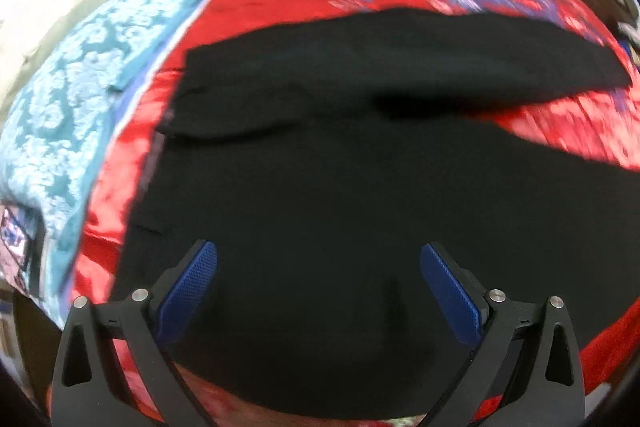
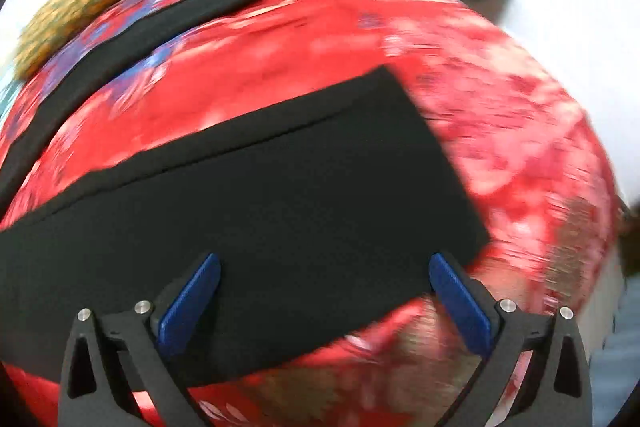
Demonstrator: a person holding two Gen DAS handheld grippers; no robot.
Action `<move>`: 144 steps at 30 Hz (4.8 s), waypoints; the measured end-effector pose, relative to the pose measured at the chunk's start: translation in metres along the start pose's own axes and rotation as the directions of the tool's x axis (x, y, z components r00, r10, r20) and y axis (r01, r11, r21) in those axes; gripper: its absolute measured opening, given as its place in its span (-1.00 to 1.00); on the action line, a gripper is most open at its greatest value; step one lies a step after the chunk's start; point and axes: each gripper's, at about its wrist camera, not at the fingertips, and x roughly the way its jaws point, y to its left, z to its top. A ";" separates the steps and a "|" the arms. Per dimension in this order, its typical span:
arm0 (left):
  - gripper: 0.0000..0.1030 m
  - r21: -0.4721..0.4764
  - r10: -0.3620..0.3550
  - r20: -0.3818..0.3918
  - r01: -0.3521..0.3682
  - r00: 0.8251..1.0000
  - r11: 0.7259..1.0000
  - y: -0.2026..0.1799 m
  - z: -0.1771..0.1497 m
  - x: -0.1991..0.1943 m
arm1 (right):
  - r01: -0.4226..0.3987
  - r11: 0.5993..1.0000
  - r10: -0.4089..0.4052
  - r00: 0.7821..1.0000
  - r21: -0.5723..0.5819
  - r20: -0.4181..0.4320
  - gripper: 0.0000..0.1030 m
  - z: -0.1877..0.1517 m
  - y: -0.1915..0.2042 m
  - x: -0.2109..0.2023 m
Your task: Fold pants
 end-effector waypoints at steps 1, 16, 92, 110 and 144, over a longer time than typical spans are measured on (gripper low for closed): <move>0.98 0.007 0.002 -0.002 -0.002 1.000 1.000 -0.005 -0.008 0.003 | -0.003 1.000 0.002 1.000 0.018 0.016 0.99 -0.001 0.002 -0.011; 0.99 -0.051 -0.042 -0.001 0.042 0.999 0.998 -0.016 -0.040 0.030 | -0.198 0.933 0.205 0.979 -0.301 -0.009 1.00 -0.083 0.196 -0.035; 0.98 -0.102 -0.238 0.064 0.244 0.969 0.964 -0.021 0.026 -0.014 | -0.242 0.726 0.426 0.893 -0.643 0.144 -0.88 0.174 0.172 -0.078; 0.99 -0.058 -0.296 0.134 0.306 0.946 0.950 -0.008 -0.060 -0.038 | -0.159 0.956 0.255 0.869 -0.248 0.425 0.99 -0.098 0.108 -0.240; 0.99 -0.003 -0.228 0.124 0.230 0.966 0.973 -0.008 -0.066 -0.015 | -0.700 0.709 0.690 0.713 0.079 0.121 0.78 -0.123 0.187 -0.103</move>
